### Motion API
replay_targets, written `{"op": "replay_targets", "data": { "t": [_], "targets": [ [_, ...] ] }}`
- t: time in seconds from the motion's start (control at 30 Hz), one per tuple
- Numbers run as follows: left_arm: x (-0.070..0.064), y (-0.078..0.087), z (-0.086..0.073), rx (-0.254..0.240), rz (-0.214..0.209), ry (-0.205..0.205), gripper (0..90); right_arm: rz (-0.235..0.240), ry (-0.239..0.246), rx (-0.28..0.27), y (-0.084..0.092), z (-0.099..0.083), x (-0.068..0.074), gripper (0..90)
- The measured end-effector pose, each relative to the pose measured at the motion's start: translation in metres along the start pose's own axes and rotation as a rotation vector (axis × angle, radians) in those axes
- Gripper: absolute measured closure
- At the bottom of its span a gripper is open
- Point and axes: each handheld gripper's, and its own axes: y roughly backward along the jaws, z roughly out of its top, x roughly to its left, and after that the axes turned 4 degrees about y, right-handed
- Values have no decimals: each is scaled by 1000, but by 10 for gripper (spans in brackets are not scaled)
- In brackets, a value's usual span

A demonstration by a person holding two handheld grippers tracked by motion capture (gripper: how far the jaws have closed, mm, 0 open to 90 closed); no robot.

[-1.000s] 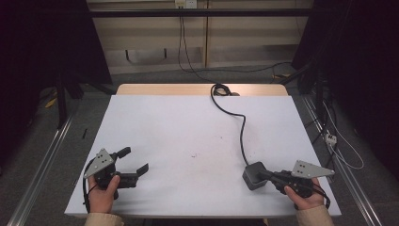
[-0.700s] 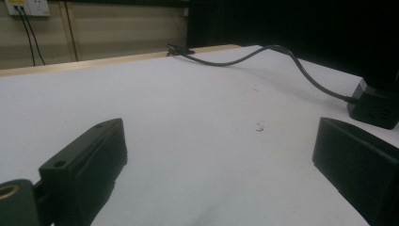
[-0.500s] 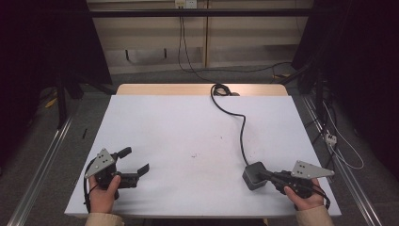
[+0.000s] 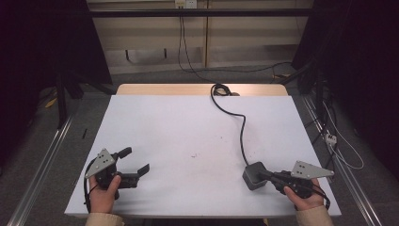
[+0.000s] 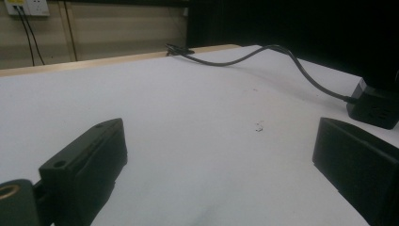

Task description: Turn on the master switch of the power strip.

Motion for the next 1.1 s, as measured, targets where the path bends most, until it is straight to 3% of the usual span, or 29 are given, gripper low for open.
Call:
{"op": "replay_targets", "data": {
  "t": [1.1],
  "targets": [
    [-1, 1, 0, 0, 3, -3, 33, -1, -17, 6, 0, 0, 0, 900]
  ]
}}
